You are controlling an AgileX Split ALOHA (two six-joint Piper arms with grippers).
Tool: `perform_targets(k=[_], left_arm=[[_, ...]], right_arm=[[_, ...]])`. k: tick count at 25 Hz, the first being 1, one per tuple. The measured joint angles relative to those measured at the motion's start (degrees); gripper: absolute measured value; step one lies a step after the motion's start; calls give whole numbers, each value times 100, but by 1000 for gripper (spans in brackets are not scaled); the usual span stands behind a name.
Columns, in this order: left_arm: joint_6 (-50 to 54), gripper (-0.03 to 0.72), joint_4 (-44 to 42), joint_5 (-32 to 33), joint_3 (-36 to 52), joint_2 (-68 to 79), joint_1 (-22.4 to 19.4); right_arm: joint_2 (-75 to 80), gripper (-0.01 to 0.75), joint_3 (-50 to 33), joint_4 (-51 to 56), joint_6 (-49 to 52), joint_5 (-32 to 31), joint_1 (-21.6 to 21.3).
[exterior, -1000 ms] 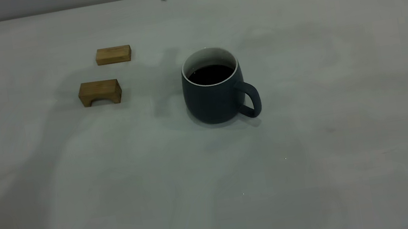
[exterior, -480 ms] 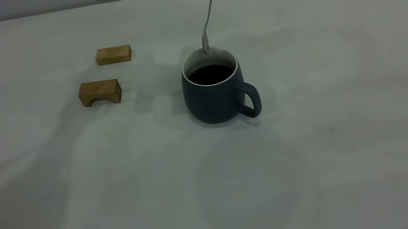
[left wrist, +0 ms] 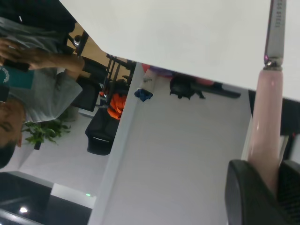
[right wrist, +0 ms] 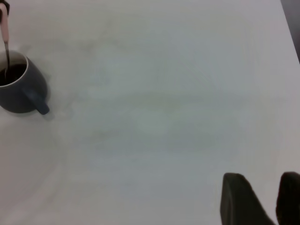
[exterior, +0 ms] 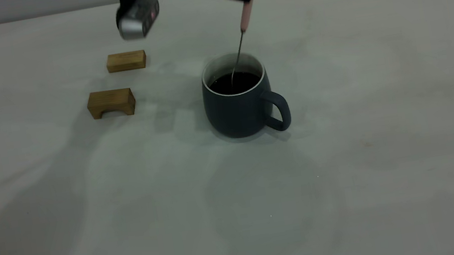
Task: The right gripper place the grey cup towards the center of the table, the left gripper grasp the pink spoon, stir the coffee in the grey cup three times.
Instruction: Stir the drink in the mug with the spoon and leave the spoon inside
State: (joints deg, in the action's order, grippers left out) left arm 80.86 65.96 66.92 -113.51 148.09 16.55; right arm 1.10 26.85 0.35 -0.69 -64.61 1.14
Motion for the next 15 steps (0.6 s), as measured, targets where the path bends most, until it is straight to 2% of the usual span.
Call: perform_targets(k=[4, 9, 15], left_arm=[[71, 166, 0, 0, 0, 151, 0], [-456, 166, 12, 0, 0, 160, 0], [-556, 166, 270, 0, 0, 160, 61]], right_arm=[[0, 238, 0, 0, 0, 0, 0], [0, 238, 0, 0, 0, 0, 0], [0, 238, 0, 0, 0, 0, 0]])
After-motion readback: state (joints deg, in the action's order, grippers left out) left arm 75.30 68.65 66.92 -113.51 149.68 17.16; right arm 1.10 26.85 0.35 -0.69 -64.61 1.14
